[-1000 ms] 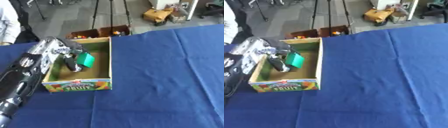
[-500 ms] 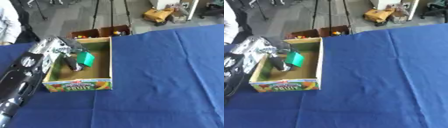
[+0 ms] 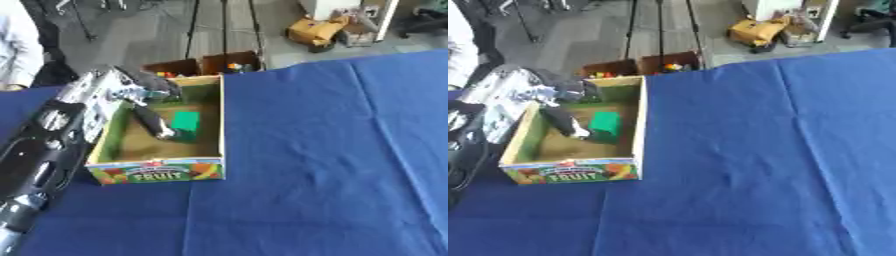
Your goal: Pick up objects on the table and place them in the box.
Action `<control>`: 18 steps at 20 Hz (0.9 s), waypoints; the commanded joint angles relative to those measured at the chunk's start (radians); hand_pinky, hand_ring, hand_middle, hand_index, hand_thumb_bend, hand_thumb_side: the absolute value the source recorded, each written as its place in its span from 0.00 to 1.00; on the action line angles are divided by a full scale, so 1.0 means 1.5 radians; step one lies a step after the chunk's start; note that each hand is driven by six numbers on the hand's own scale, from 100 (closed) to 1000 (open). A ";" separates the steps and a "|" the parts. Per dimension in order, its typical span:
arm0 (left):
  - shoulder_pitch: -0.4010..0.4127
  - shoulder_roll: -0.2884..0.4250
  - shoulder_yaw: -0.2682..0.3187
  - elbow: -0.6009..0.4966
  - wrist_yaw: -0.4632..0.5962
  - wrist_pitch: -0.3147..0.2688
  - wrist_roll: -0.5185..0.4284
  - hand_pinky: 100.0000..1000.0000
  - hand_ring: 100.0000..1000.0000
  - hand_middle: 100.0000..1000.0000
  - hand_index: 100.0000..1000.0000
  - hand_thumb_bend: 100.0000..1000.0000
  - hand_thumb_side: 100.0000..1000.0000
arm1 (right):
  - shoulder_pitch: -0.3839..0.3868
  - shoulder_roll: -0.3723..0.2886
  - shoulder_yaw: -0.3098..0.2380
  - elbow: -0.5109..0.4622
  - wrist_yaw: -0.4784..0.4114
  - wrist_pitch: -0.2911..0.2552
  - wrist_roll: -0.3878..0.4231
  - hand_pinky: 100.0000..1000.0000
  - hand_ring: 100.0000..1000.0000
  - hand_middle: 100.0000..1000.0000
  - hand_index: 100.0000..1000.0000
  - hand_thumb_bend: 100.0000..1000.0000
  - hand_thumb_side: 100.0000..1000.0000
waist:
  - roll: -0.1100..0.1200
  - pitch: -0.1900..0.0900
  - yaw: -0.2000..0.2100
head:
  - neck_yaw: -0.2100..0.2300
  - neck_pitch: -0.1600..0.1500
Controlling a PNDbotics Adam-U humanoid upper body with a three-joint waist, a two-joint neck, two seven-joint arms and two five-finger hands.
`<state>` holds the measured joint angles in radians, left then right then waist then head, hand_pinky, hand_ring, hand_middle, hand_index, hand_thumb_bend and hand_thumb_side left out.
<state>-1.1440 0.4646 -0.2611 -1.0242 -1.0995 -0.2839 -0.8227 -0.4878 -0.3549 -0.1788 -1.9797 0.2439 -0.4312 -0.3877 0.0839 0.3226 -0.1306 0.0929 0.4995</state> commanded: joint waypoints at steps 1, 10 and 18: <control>-0.016 0.012 0.003 0.000 -0.006 -0.067 -0.056 1.00 1.00 1.00 1.00 0.45 0.64 | -0.008 -0.005 -0.004 -0.014 -0.008 0.000 -0.001 0.68 0.67 0.43 0.66 0.00 0.71 | -0.004 -0.017 -0.002 | 0.000 -0.006; -0.030 0.002 0.026 -0.019 -0.001 -0.080 -0.043 1.00 1.00 0.98 1.00 0.27 0.61 | -0.007 -0.005 -0.004 -0.014 -0.007 0.000 -0.001 0.68 0.67 0.43 0.66 0.00 0.71 | -0.005 -0.017 -0.002 | -0.004 -0.003; -0.050 0.038 0.152 -0.152 0.081 -0.089 0.039 0.71 0.80 0.80 0.97 0.06 0.59 | -0.005 -0.007 -0.011 -0.014 -0.002 0.001 -0.009 0.68 0.67 0.43 0.66 0.00 0.71 | -0.009 -0.019 0.009 | -0.020 0.003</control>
<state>-1.1974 0.4810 -0.0707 -1.2076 -0.9995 -0.3705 -0.7362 -0.4846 -0.3536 -0.1857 -1.9797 0.2439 -0.4296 -0.3966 0.0756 0.3201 -0.1165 0.0673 0.5009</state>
